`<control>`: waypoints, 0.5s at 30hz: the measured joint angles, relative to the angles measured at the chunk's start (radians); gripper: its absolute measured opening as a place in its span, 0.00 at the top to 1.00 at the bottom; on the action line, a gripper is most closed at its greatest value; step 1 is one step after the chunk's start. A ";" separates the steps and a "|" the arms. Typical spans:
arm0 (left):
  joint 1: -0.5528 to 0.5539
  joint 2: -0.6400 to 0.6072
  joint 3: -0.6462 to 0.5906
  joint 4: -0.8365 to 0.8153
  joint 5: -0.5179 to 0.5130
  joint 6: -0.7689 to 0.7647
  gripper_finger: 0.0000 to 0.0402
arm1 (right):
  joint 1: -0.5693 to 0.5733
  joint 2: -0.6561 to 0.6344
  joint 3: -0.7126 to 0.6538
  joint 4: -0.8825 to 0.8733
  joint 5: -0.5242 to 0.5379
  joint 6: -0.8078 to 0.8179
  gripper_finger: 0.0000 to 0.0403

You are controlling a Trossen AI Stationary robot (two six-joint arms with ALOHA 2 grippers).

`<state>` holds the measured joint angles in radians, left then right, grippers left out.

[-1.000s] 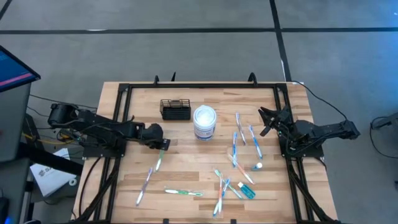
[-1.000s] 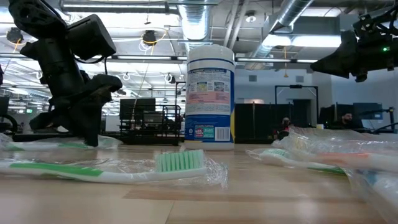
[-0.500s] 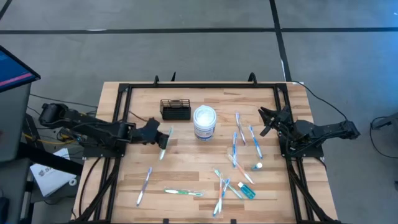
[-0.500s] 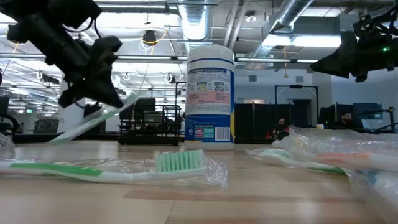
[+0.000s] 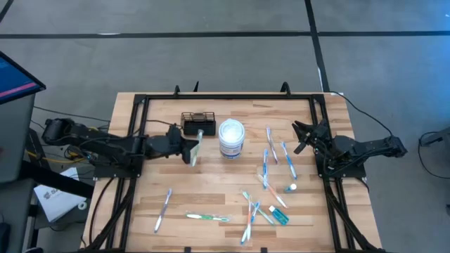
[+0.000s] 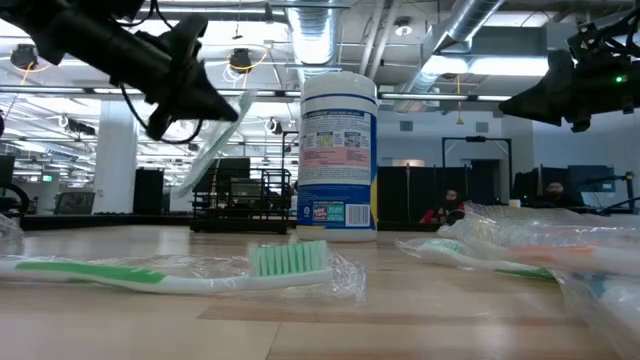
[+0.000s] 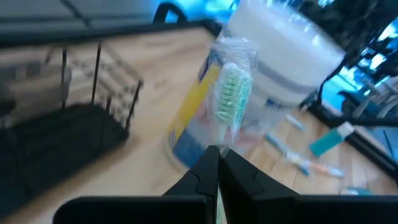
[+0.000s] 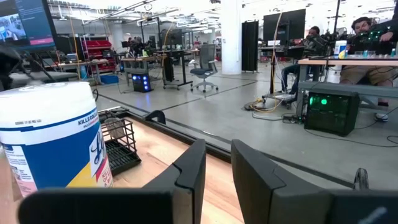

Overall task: Pick & Place toothbrushing station
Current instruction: Put the top green toothbrush into the mesh organizer

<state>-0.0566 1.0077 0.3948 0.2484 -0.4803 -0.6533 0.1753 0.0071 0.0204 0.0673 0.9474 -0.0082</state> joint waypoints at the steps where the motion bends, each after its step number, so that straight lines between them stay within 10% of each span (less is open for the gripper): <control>1: 0.008 0.000 0.000 0.026 0.000 0.031 1.00 | 0.000 0.000 0.000 0.000 0.000 0.000 0.83; 15: 0.175 0.011 0.002 0.275 0.015 0.289 1.00 | 0.000 0.000 0.000 0.000 0.001 0.000 0.83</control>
<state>0.1186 1.0187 0.3965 0.5235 -0.4648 -0.3644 0.1751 0.0071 0.0204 0.0673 0.9485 -0.0086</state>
